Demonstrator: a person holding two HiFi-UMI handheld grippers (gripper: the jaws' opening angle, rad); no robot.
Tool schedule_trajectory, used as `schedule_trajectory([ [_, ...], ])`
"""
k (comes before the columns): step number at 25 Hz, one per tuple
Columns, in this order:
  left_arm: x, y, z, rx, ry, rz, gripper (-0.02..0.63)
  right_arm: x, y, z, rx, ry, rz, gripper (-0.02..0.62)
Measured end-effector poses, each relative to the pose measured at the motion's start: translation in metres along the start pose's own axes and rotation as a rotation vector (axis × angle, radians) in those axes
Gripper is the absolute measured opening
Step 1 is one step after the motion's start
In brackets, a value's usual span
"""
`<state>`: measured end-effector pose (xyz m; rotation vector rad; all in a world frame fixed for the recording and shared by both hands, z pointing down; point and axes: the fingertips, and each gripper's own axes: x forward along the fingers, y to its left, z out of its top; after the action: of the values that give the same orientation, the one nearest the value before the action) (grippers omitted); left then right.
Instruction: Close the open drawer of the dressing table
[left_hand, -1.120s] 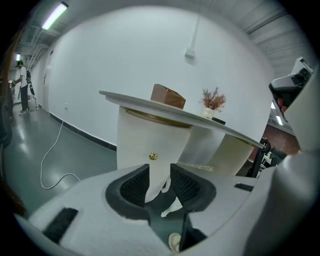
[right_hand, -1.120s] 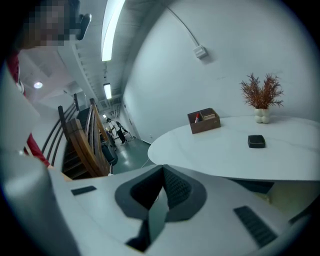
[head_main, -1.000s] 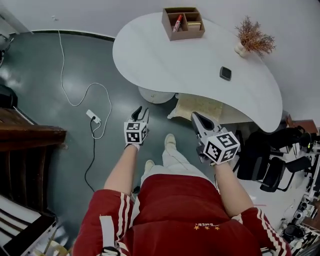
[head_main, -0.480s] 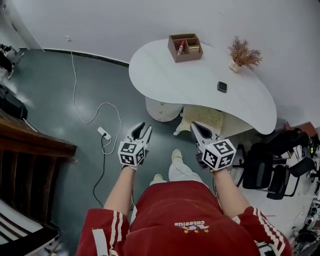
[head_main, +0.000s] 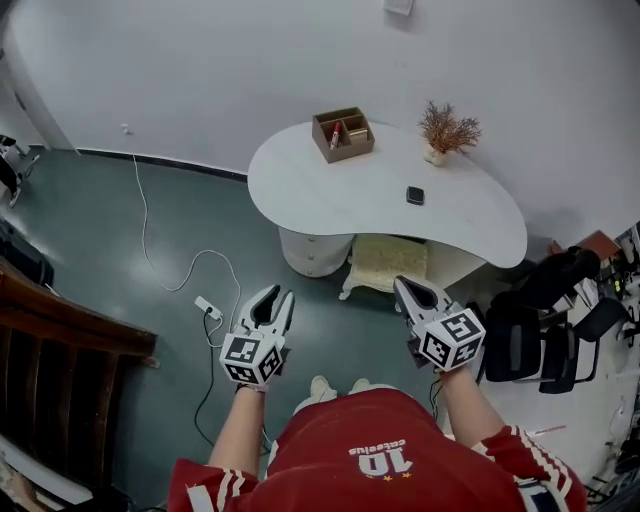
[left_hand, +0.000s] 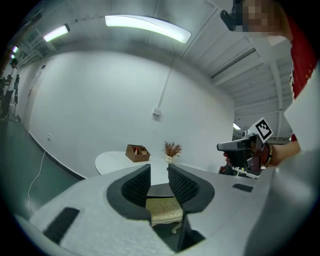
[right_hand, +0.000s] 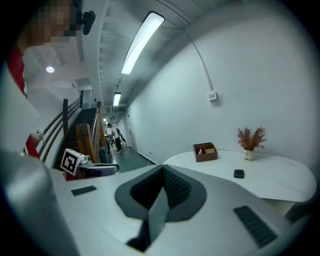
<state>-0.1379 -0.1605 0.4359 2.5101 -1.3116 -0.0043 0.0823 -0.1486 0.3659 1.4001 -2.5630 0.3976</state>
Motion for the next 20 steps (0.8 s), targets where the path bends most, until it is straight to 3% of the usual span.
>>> schedule_trajectory([
  [8, -0.029, -0.065, 0.054, 0.1, -0.072, -0.068, 0.101, -0.072, -0.025, 0.039, -0.053, -0.108, -0.08, 0.005],
  [14, -0.038, -0.135, 0.071, 0.182, -0.08, -0.099, 0.092, -0.152, -0.031, 0.052, -0.062, -0.189, -0.07, 0.005],
  [20, -0.067, -0.225, 0.069, 0.154, -0.107, -0.115, 0.089, -0.239, -0.04, 0.04, -0.058, -0.229, -0.057, 0.005],
])
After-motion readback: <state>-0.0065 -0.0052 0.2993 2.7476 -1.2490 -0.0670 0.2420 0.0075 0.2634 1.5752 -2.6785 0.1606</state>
